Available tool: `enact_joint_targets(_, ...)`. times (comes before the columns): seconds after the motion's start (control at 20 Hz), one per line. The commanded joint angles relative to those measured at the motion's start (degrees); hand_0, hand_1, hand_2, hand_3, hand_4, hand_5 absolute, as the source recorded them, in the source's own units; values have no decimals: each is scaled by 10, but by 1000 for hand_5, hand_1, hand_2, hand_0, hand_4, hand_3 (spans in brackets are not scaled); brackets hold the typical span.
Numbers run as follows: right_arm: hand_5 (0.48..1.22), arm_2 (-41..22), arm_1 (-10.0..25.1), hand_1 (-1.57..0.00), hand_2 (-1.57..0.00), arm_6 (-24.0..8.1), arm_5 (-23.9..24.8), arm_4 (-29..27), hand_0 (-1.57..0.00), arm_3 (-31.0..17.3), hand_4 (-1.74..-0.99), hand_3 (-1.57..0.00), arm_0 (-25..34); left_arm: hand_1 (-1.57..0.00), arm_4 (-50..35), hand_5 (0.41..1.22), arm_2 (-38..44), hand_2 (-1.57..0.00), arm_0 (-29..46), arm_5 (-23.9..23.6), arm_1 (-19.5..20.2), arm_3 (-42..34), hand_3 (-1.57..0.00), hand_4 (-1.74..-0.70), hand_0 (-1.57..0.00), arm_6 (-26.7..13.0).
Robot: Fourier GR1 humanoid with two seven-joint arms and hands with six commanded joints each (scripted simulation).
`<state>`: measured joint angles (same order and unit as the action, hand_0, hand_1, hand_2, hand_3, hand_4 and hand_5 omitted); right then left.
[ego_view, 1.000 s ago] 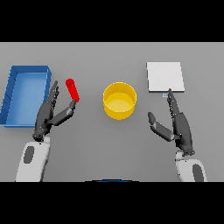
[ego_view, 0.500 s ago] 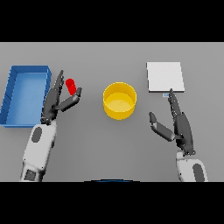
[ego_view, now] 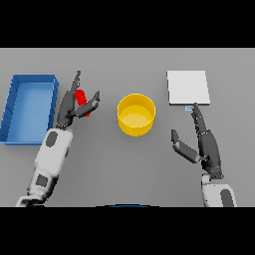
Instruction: Pick up the red beaker and tilt it to pour out 1 green nut into yellow bowl. Pick up the yellow bowl and place it on the metallic measuring scale.
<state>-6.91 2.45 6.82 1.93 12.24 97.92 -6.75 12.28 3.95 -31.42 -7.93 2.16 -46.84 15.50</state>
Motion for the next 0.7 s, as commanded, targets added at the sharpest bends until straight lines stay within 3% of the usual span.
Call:
enact_joint_targets(0.0, 691, -3, -1, 1, 1, 5, -2, 1, 1, -4, -1265, 1, -1, 1, -2, 692, 3, 1, -5, -1, -1, 9, 1, -1271, 1, 7)
enact_joint_targets(0.1, 691, 4, 3, 1, 1, -6, 4, 4, 1, -9, -1255, 1, 9, -141, -3, 741, 12, -150, -18, -18, -11, 31, -47, -1324, -93, 29)
enact_joint_targets(0.15, 690, 3, 2, 1, 1, -1, 7, 7, 1, -10, -1252, 1, 10, -364, -4, 770, 15, -358, -17, -27, -16, 32, -218, -1355, -322, 31)
enact_joint_targets(0.25, 692, -1, -1, 1, 1, 7, 9, 10, 1, -4, -1245, 1, 9, -799, -5, 933, 23, -794, -28, -37, -19, 50, -584, -1480, -772, 37)
enact_joint_targets(0.35, 693, -4, -2, 1, 1, -2, 8, 14, 1, -3, -1240, 1, 8, -1077, -2, 1036, 24, -1074, -26, -30, -20, 53, -891, -1569, -1060, 67)
enact_joint_targets(0.5, 685, 3, 1, 1, 1, -5, 6, 5, 1, -4, -1232, 1, 12, -1318, -13, 1119, 32, -1317, -38, -38, -29, 71, -1203, -1606, -1309, 82)
enact_joint_targets(0.65, 673, -2, -1, 1, 1, -6, 13, 19, 1, -14, -1196, 1, 18, -1441, -20, 1128, 37, -1441, -46, -42, -23, 64, -1383, -1672, -1437, 72)
